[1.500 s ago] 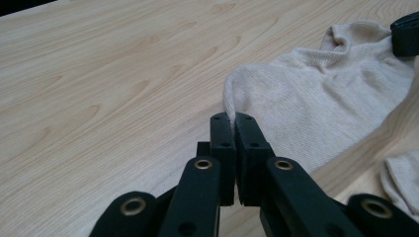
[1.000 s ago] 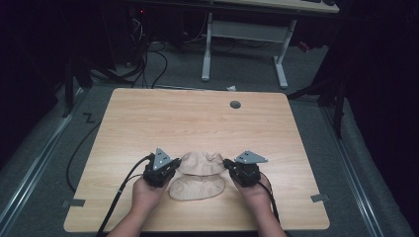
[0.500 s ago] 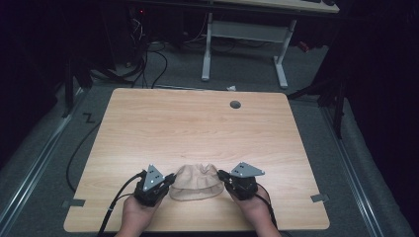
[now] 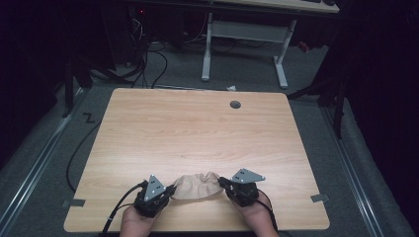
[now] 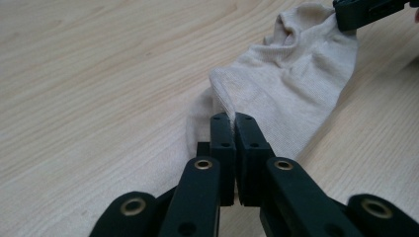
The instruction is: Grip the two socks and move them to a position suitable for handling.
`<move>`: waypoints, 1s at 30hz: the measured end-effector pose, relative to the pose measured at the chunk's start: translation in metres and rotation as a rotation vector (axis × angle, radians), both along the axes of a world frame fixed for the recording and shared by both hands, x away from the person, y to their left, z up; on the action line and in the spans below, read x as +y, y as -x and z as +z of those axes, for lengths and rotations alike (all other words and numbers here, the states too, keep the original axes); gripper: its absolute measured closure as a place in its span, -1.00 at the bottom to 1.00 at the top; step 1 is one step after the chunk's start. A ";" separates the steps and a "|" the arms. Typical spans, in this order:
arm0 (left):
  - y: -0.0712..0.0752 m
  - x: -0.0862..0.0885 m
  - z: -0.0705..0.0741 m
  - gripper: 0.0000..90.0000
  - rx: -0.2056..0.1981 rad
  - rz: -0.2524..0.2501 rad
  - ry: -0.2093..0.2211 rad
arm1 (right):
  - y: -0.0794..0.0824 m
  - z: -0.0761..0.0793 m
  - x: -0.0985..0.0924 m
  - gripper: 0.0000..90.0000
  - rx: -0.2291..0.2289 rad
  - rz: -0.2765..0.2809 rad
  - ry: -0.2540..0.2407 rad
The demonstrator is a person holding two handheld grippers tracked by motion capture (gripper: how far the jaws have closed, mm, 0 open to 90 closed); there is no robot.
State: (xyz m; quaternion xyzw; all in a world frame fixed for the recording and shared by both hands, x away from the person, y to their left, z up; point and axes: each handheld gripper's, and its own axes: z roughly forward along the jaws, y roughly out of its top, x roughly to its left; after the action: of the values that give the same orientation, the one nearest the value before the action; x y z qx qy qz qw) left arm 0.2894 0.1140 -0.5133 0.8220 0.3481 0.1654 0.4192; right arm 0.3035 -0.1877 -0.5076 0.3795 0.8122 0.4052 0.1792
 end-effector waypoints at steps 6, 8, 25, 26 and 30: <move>-0.004 0.000 -0.011 0.94 0.028 0.024 -0.047 | -0.003 -0.009 0.002 0.91 0.028 0.001 0.039; -0.005 -0.001 -0.012 0.94 0.030 0.026 -0.054 | -0.004 -0.011 0.003 0.91 0.041 -0.003 0.045; -0.032 -0.007 -0.015 0.89 0.014 0.057 -0.108 | -0.012 -0.019 0.008 0.88 0.054 -0.023 0.084; -0.032 -0.007 -0.015 0.87 0.013 0.061 -0.105 | -0.012 -0.019 0.008 0.87 0.057 -0.026 0.082; -0.032 -0.005 -0.014 0.72 0.017 0.068 -0.085 | -0.012 -0.018 0.007 0.78 0.048 -0.015 0.067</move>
State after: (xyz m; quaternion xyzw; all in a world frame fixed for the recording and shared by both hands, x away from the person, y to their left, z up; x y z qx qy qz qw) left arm 0.3211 0.1088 -0.5269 0.8280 0.3721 0.1875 0.3751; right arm 0.3150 -0.1807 -0.5257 0.3892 0.8264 0.3672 0.1751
